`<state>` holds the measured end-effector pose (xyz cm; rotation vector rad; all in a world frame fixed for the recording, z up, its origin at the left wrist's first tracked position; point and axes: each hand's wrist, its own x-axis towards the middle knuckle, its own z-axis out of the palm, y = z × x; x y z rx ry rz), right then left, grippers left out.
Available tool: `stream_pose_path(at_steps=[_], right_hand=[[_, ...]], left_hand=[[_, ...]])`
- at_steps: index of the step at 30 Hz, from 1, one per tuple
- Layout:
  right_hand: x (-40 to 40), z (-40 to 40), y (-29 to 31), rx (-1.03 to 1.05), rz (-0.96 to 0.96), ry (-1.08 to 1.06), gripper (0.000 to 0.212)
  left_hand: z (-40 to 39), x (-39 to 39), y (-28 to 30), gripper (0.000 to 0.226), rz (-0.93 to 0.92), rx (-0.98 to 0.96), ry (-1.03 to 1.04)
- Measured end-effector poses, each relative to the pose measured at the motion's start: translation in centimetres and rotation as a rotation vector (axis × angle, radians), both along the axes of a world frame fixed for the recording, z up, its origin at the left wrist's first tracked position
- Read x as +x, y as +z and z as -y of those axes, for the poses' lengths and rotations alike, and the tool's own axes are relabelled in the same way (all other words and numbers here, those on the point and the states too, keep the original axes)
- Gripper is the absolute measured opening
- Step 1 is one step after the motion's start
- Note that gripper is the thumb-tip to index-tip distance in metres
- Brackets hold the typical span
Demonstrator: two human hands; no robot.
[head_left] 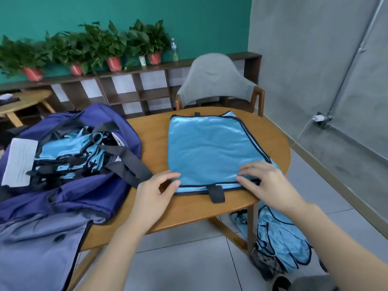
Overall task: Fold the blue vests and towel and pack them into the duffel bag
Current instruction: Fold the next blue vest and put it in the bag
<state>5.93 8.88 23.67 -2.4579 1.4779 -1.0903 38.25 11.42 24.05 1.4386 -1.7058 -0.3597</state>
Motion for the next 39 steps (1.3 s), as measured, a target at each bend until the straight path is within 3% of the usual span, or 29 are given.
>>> stream_pose_path(at_steps=[5, 8, 10, 12, 16, 20, 23, 27, 34, 39], right_hand=[[-0.6, -1.7, -0.4, 0.066, 0.024, -0.021, 0.040], [-0.4, -2.4, -0.2, 0.098, 0.046, -0.027, 0.036], [-0.4, -2.6, 0.0, 0.100, 0.040, -0.028, 0.046], [-0.1, -2.8, 0.2, 0.081, 0.033, -0.024, 0.057], [0.6, -3.3, 1.0, 0.062, 0.049, 0.059, 0.047], [0.3, -3.1, 1.2, 0.126, 0.048, 0.136, 0.045], [-0.4, -3.1, 0.8, 0.165, 0.038, 0.149, 0.058], [-1.4, -3.9, 0.2, 0.167, -0.024, 0.125, 0.064], [-3.0, -4.2, -0.9, 0.083, -0.112, 0.083, 0.042], [-3.9, -4.3, -1.0, 0.071, -0.063, 0.079, 0.033]], left_hand=[[-0.7, 0.1, -0.6, 0.030, 0.232, 0.013, -0.130], [-0.7, -0.2, -0.6, 0.058, 0.397, 0.032, -0.194], [-0.6, -0.5, -0.7, 0.071, 0.465, 0.014, -0.191], [-0.5, -0.4, -0.8, 0.062, 0.454, -0.049, -0.143], [-0.4, -0.4, -0.7, 0.046, 0.403, -0.130, -0.019], [-0.5, 0.1, -0.9, 0.034, 0.295, -0.040, -0.069], [-0.8, 0.5, -0.9, 0.038, 0.317, 0.061, -0.131], [-1.3, 1.0, -1.1, 0.056, 0.348, 0.045, -0.121], [-3.3, 1.2, -0.7, 0.078, 0.409, 0.026, -0.182], [-4.5, 1.6, -0.8, 0.089, 0.480, 0.050, -0.208]])
